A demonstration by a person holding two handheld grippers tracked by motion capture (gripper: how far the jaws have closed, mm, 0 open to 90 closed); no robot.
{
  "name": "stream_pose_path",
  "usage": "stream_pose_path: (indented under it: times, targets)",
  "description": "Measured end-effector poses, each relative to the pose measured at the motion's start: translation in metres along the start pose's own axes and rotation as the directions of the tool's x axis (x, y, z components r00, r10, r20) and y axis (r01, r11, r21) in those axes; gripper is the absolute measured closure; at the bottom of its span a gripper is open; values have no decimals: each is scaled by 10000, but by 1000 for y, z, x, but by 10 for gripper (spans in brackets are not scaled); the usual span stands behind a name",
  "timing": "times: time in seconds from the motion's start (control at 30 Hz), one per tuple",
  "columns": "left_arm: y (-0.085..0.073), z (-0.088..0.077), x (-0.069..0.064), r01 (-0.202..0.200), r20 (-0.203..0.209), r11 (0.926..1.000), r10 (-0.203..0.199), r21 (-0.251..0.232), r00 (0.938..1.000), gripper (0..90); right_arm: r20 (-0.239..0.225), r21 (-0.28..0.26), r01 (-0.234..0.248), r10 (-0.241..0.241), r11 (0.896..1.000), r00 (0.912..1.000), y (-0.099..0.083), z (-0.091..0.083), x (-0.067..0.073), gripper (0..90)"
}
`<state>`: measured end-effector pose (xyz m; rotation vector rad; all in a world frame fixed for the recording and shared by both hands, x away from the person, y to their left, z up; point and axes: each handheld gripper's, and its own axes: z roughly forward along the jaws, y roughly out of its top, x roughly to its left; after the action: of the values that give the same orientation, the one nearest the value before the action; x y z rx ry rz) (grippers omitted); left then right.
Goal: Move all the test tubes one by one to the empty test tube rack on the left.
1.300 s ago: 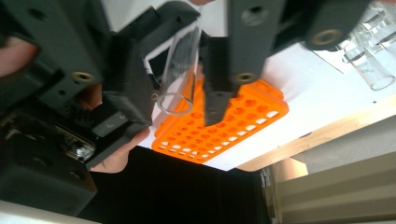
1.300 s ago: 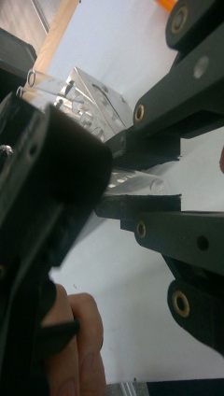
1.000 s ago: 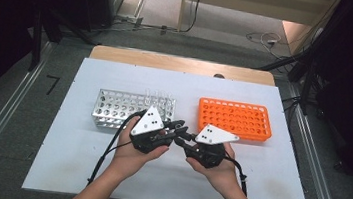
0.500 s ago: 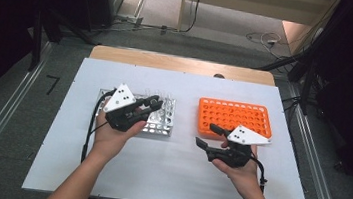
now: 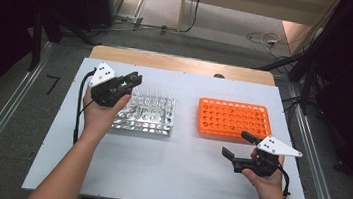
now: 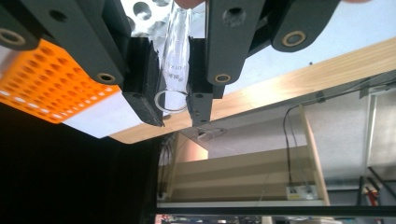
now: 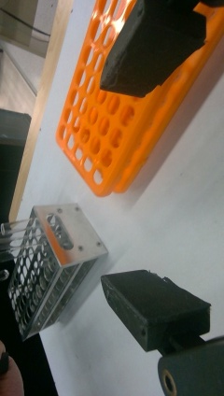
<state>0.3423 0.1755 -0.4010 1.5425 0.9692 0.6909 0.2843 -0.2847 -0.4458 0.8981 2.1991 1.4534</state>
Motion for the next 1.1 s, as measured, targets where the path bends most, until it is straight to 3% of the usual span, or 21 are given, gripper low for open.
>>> stream_pose_path:
  times: [0.43,0.93,1.1]
  targets:
    - [-16,21,-2,-76,-312,9973,99,727,9995,760,237,-170,-83,87,9998,9997,-1,-5,-7,61]
    - [-31,33,-3,20,-405,9845,52,1751,9992,754,392,-284,-121,132,9995,9991,-1,-9,-11,61]
    - [-32,32,-1,288,-391,9788,-212,2029,9990,673,465,-272,-183,195,9995,9987,-1,-11,-13,61]
